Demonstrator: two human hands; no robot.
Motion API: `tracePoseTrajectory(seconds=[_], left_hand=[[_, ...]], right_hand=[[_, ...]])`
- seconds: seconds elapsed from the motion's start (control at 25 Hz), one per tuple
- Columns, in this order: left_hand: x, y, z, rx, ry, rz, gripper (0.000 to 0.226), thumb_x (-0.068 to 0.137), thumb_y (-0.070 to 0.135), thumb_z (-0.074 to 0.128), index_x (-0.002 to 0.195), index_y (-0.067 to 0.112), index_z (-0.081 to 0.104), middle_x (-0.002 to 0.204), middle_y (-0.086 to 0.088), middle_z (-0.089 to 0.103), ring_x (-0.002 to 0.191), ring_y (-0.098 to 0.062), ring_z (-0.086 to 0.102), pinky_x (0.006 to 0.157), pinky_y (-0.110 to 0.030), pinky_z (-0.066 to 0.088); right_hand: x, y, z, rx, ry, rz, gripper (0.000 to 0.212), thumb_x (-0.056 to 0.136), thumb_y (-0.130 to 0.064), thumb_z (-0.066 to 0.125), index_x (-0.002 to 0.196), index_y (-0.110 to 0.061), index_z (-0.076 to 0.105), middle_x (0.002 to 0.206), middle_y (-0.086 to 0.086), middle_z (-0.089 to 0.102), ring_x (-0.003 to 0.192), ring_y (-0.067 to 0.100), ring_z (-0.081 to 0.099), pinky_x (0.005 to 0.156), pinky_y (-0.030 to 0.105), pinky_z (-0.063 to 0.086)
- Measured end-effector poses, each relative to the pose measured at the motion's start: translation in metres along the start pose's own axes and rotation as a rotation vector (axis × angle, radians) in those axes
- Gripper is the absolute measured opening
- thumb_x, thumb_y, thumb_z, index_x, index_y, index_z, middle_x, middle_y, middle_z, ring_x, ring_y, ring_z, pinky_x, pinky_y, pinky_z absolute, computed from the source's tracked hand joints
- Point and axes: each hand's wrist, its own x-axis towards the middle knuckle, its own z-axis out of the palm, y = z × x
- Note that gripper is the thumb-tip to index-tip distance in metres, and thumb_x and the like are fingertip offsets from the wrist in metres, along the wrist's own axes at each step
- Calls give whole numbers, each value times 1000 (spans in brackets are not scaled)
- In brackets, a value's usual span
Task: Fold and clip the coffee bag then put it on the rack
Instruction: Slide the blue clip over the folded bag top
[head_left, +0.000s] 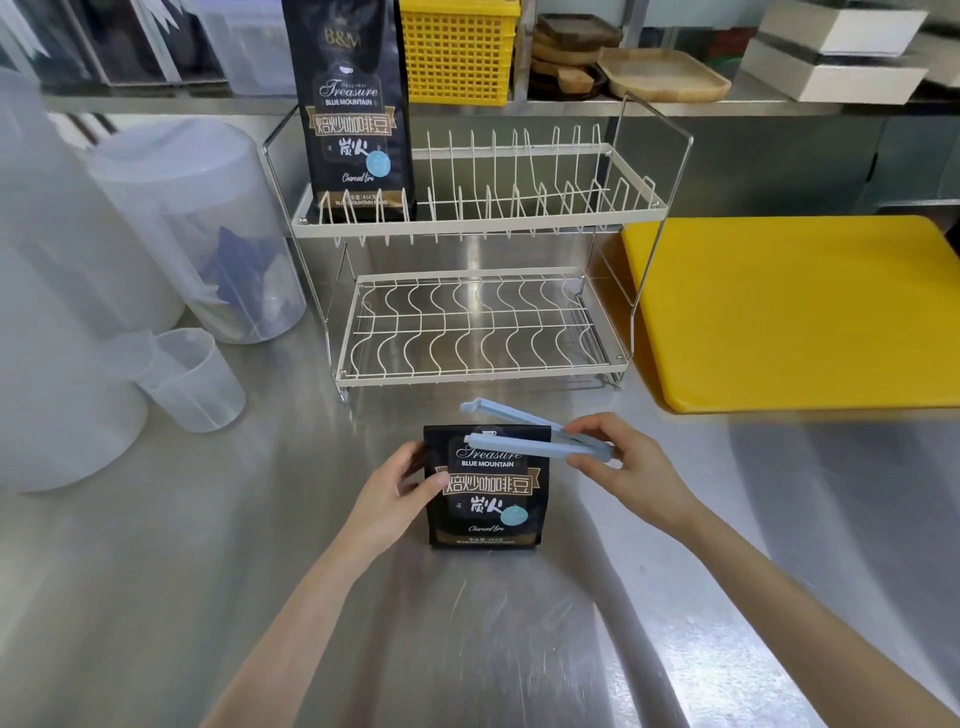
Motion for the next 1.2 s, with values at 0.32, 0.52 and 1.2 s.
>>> tracePoseTrajectory(seconds=[0.32,0.52,1.2], left_hand=[[0,-7,1,-103,49,-33,35,80,10,62,111,23,52,115,3,58,110,-9,53,92,-12,42],[-3,-8,4,-129,99,-73,28,81,14,61,106,26,56,109,6,62,102,-5,57,73,1,43],[3,2,-1,-249,182,-74,32,81,25,61,112,27,57,106,5,66,103,-11,59,92,-23,41]], right_hand=[[17,-12,17,186,-54,84,32,82,-15,60,113,-20,56,104,-3,58,86,5,57,61,2,49],[19,-18,31,333,-44,121,26,80,-14,63,101,-29,58,96,-4,62,87,12,59,66,14,54],[19,-24,40,363,-7,52,20,80,-12,62,93,-27,60,87,-17,59,79,6,60,61,9,53]])
